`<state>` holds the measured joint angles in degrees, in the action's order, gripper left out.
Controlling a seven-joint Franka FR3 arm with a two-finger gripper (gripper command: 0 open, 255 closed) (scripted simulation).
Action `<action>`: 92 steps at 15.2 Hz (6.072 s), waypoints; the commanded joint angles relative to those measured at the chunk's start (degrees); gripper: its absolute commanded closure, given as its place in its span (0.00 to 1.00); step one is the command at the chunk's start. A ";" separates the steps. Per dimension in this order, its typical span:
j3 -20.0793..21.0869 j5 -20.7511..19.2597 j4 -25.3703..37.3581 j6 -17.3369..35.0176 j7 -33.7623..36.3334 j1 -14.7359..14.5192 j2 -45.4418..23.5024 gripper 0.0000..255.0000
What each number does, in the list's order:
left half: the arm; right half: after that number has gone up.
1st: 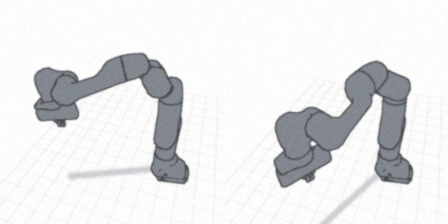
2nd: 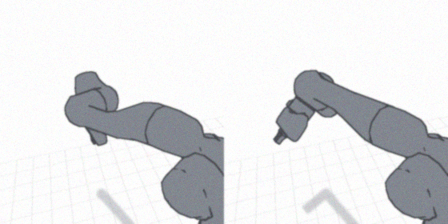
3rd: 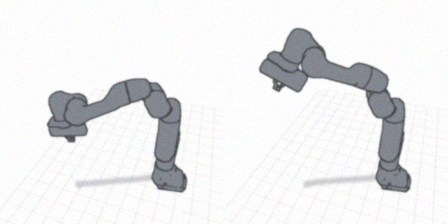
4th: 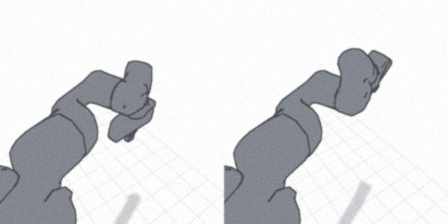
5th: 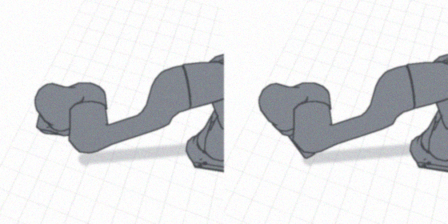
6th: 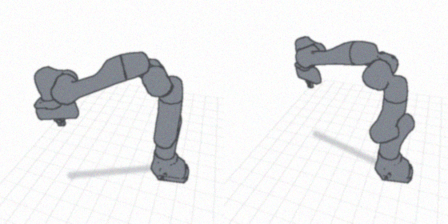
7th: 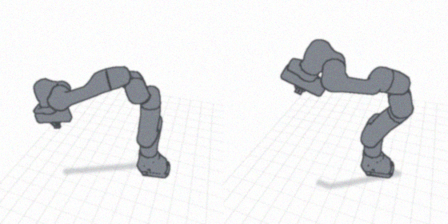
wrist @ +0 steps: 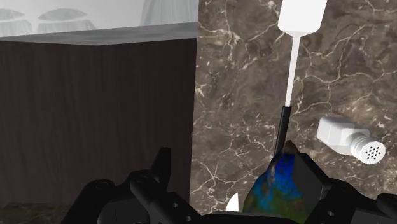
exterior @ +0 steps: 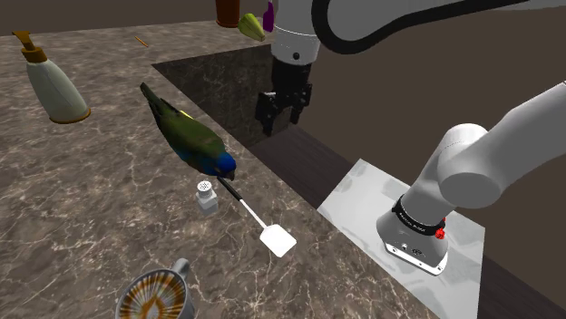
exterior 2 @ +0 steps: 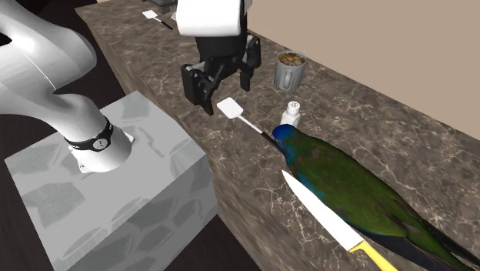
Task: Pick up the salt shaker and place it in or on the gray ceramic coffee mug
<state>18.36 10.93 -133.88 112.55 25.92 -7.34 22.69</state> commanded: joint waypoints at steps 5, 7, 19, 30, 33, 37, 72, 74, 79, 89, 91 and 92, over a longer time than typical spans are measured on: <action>6.35 -3.42 7.50 4.33 9.09 -0.72 -11.85 0.00; 8.20 -5.47 10.50 5.29 12.50 -1.14 -16.11 0.00; 11.64 -17.56 24.56 7.81 26.93 -6.41 -35.90 0.00; 11.31 -18.66 22.88 10.89 27.66 -6.73 -37.54 0.00; 11.31 -18.65 22.88 10.88 27.66 -6.73 -37.53 1.00; 11.31 -18.65 22.88 10.88 27.65 -6.72 -37.53 1.00; 12.48 -14.55 39.76 -11.31 25.11 -6.04 -31.30 1.00; 12.51 -14.55 40.93 -12.47 25.11 -6.09 -31.32 1.00; 15.07 -16.43 45.88 -15.08 32.25 -10.84 -34.23 1.00; 18.40 -23.61 63.63 -23.36 46.59 -24.51 -45.77 1.00; 18.47 -25.65 69.40 -25.98 49.18 -28.52 -49.30 1.00; 18.45 -25.42 68.06 -24.98 49.17 -28.18 -48.94 1.00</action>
<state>36.83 -14.00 -66.72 87.71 74.38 -34.64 -25.38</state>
